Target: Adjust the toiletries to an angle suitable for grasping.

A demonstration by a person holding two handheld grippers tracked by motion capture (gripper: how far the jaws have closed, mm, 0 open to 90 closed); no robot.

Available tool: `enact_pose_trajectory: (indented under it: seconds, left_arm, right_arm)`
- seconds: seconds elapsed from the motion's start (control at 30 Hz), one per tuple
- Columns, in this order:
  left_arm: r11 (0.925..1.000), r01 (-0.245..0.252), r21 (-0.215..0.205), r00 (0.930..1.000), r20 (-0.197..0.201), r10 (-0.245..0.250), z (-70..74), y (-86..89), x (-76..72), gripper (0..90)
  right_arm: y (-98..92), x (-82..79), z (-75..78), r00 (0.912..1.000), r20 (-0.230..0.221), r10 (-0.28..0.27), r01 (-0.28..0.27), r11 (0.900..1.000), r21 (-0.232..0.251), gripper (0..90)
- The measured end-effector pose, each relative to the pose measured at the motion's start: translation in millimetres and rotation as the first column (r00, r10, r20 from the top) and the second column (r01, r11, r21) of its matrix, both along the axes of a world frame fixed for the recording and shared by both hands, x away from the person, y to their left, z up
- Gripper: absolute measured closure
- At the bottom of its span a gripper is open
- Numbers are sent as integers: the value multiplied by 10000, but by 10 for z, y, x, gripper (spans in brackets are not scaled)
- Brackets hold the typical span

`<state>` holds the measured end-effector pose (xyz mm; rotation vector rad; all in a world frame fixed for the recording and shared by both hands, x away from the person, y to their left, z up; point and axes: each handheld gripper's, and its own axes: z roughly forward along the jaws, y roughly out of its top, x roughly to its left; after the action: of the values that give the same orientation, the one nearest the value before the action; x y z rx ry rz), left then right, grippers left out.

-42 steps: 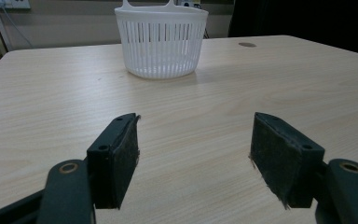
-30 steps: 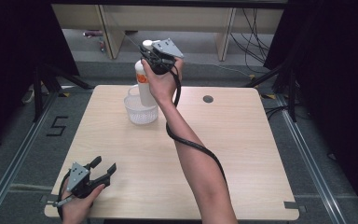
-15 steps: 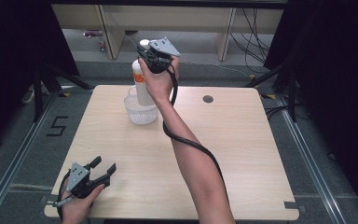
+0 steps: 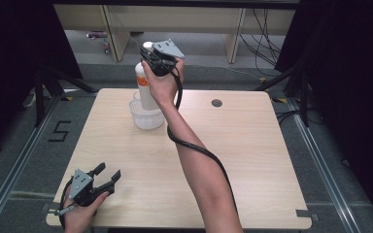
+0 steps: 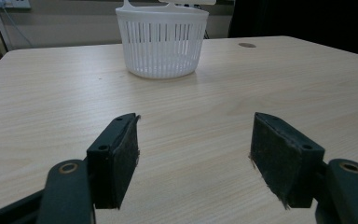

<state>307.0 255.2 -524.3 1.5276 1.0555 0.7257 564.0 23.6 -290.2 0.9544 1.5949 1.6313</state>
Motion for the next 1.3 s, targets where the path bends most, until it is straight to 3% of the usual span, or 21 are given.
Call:
enact_pose_trajectory:
  seconds: [1.3]
  left_arm:
    - [9999, 40, -130, 9999, 119, -39, -8, 4, 3, 315]
  right_arm:
    - [152, 42, -2, 10000, -72, 41, -41, 10000, 29, 599]
